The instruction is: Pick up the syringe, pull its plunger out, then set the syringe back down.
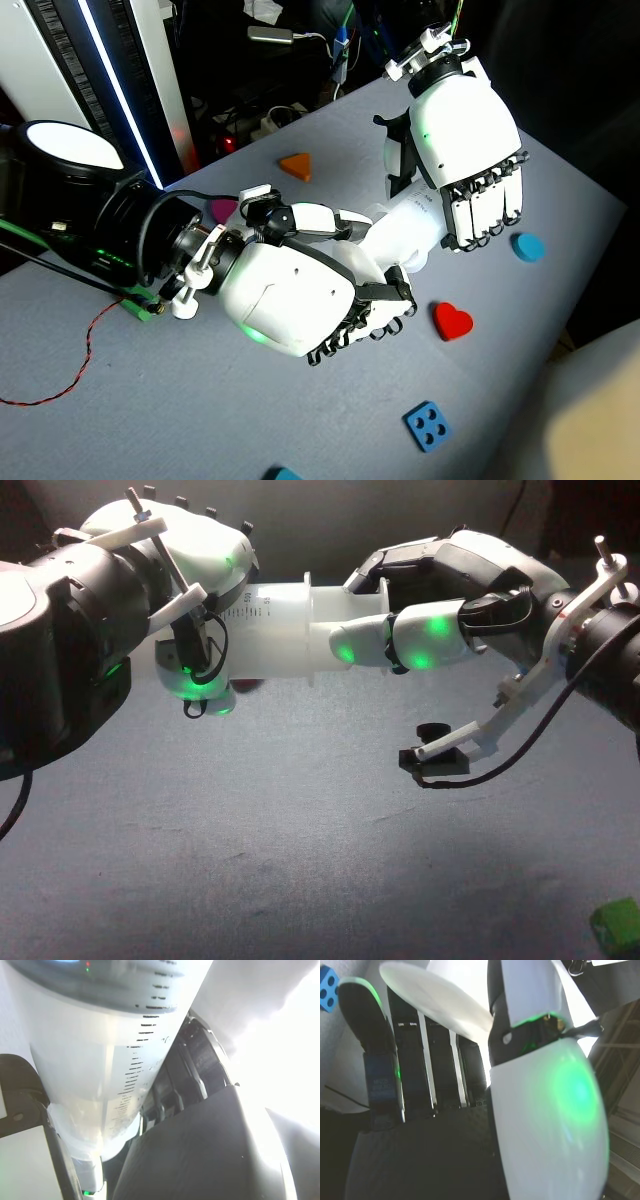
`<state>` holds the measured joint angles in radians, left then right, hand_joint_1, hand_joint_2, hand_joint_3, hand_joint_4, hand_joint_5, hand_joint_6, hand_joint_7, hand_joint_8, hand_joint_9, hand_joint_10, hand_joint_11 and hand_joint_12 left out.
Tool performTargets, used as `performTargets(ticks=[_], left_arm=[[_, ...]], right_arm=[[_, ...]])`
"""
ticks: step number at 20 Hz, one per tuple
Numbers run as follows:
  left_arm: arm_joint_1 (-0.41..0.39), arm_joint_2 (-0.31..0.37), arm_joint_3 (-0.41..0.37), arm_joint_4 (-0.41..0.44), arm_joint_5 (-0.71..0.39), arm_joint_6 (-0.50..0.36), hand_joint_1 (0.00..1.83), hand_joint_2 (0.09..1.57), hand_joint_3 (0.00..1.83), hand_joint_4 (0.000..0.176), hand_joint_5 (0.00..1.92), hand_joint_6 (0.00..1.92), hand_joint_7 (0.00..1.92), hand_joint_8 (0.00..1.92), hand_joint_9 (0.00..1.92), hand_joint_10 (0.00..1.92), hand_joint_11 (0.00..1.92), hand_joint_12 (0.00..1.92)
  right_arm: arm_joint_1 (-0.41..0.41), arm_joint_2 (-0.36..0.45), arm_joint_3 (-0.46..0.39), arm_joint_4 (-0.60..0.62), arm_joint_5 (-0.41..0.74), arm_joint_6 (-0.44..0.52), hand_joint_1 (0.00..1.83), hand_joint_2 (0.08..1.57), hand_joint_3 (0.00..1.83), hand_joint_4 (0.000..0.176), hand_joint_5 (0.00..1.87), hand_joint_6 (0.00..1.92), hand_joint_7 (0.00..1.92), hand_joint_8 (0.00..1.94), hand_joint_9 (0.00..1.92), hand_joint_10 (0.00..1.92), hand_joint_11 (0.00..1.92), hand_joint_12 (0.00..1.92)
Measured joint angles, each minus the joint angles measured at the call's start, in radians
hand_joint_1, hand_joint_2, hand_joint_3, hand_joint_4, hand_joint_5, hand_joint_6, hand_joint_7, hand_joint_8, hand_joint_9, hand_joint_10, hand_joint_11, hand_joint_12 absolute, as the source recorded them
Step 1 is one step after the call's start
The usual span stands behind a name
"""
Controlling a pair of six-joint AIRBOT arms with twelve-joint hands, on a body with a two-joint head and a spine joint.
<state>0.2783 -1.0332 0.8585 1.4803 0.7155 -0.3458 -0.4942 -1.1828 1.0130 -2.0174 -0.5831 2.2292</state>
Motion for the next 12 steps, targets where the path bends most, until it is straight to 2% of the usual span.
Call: performTargets(ticks=[4,12], left_arm=[[-0.002,0.000,-0.002,0.000,-0.003,-0.004,1.48,1.18,0.00,0.000,0.78,1.19,0.72,1.31,0.77,1.29,0.79,1.61],[-0.002,0.005,0.002,0.010,-0.008,-0.007,1.48,1.17,0.00,0.000,0.78,1.16,0.73,1.29,0.80,1.26,0.79,1.62]], right_arm=[[0.001,0.019,-0.002,-0.008,0.018,0.008,1.36,1.15,0.00,0.000,0.80,1.13,0.98,1.01,0.84,1.36,0.78,1.38],[0.006,0.058,-0.004,-0.023,0.043,0.018,1.36,1.15,0.00,0.000,0.78,1.17,0.97,1.01,0.85,1.36,0.78,1.38]])
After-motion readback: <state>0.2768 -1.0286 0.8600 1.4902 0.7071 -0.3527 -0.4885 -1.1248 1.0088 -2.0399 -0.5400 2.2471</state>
